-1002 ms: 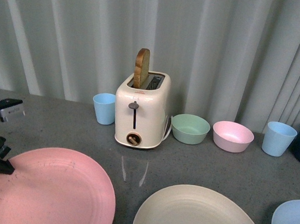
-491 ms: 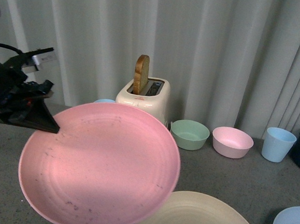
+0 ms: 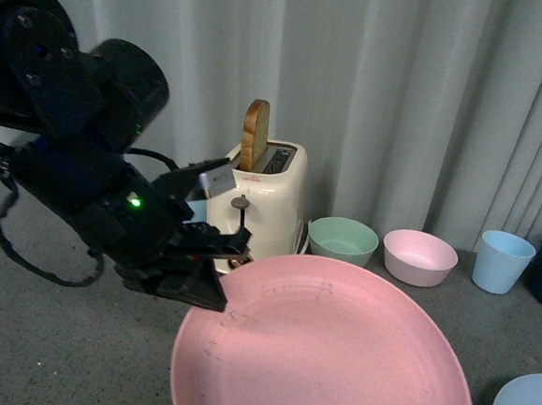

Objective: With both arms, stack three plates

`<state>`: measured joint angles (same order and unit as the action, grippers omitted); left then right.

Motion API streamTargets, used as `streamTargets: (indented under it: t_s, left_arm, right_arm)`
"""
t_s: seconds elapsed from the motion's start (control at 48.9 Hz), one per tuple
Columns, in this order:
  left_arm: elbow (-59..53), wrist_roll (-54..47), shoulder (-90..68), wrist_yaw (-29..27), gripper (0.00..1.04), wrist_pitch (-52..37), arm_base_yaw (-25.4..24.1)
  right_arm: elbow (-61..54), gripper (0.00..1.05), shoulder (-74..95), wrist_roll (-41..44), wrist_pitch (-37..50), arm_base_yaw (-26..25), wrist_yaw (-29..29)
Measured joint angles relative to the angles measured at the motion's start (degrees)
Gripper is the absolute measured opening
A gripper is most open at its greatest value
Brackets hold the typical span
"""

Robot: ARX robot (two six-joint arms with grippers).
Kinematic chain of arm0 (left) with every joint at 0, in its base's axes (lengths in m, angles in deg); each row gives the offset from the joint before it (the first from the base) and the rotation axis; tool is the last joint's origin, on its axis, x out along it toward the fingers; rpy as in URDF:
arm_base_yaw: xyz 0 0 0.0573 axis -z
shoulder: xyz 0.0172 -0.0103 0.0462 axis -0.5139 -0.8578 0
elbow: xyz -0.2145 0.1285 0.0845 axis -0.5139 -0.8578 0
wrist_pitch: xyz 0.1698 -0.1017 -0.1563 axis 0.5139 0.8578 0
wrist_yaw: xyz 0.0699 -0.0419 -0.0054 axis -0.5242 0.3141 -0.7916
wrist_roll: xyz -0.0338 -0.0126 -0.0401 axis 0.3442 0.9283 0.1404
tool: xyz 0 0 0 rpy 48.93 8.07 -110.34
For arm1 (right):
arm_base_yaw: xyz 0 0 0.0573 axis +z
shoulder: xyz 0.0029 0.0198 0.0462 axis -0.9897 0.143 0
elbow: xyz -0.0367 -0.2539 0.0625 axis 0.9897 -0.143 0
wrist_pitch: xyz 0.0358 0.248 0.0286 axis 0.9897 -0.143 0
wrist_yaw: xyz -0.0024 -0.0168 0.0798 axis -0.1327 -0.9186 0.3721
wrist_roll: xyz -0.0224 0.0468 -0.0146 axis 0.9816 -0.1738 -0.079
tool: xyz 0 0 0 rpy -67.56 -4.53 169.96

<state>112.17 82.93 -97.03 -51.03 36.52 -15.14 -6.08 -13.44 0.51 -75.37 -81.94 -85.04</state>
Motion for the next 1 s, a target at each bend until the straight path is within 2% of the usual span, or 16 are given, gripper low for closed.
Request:
streamTargets:
  t_s: [0.327,1.002]
  left_arm:
    - [4.2,3.13,-5.29,-1.16,0.04,-1.62,6.08]
    - [3.48,2.19,-9.42,-5.2,0.04,-5.44,6.19]
  right_arm:
    - [0.0,0.97,0.0,0.0,0.0,0.0,-0.02]
    - [0.0,0.97,0.0,0.0,0.0,0.0,-0.02]
